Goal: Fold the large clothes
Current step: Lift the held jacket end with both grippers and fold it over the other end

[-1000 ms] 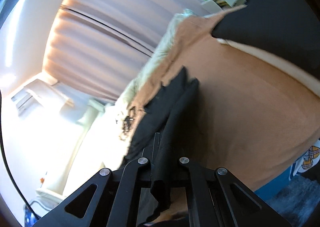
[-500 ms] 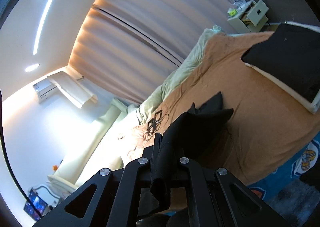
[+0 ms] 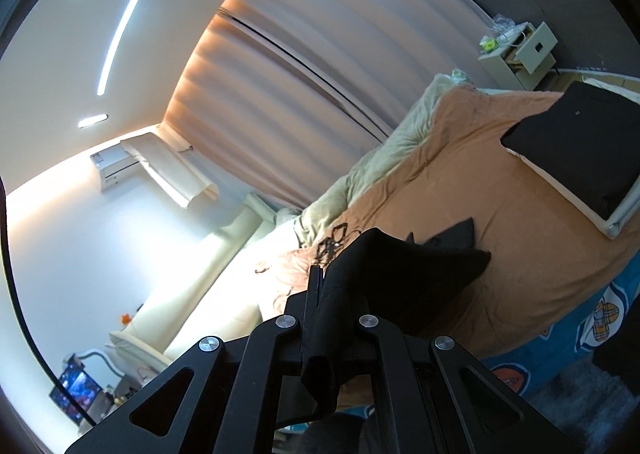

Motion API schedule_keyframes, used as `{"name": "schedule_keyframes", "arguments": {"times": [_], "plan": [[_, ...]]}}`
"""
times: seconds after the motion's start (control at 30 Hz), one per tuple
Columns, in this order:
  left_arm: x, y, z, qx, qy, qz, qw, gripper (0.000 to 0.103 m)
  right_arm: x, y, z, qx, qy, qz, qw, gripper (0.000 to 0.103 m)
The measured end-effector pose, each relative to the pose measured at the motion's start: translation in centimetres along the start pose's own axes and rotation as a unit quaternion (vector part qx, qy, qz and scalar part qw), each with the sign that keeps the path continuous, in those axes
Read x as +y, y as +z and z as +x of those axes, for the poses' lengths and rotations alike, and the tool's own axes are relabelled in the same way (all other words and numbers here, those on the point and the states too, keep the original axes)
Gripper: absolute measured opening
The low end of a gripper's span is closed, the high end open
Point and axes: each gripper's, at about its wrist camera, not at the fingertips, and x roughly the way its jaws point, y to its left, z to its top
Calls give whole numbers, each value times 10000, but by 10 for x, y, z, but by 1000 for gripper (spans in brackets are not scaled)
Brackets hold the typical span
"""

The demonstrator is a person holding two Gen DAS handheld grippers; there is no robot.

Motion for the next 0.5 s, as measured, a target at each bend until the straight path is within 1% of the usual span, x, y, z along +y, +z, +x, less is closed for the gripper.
{"name": "schedule_keyframes", "arguments": {"times": [0.13,0.23,0.37,0.5], "plan": [[-2,2,-5,-44,-25,34,10000,5,5,-1,-3,-15,82,-74,9999,4],[0,6,0,-41,3,44,10000,5,4,1,0,-3,68,-130,9999,4],[6,15,17,36,84,-30,10000,5,4,6,11,26,-33,-186,9998,4],[6,30,40,89,111,5,9999,5,0,22,31,81,-127,-178,9997,4]]}}
